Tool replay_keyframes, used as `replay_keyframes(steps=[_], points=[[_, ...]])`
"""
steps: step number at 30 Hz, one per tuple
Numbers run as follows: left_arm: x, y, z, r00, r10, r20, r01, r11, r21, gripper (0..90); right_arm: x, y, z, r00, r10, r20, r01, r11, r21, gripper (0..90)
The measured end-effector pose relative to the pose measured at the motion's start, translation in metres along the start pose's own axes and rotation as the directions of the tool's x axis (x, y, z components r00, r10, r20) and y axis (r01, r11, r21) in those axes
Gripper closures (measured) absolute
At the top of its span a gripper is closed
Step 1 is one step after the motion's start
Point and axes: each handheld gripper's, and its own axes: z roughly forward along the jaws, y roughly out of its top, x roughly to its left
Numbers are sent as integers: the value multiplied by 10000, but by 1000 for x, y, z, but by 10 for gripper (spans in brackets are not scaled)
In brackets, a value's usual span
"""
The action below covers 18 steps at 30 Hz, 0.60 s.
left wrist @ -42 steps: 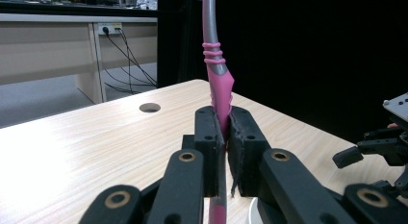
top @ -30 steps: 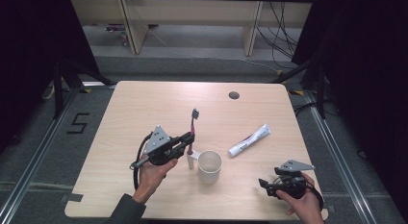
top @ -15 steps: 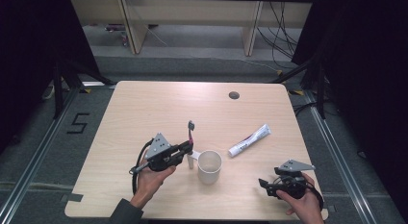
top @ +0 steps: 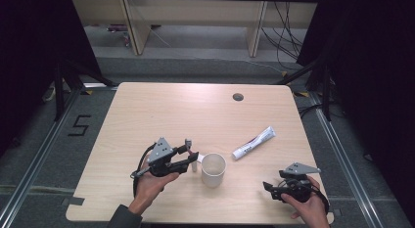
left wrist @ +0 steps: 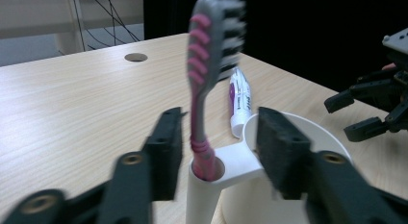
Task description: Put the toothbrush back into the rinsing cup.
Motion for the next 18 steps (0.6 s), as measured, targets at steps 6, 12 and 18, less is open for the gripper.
replay_keyframes(steps=[6, 12, 18], points=[[-4, 6, -9, 10000, -67, -21, 67, 9999, 97, 375, 0, 0, 0, 10000, 34, -31, -34, 10000, 8, 217], [-10, 3, -20, 9999, -160, -12, 160, 9990, 422, 326, -1, 0, 1, 9999, -78, -63, 78, 9999, -66, 217], [-12, -10, -30, 9989, -408, -213, 424, 9957, 828, 294, -2, 0, 1, 9999, -144, -45, 144, 9999, -62, 217]])
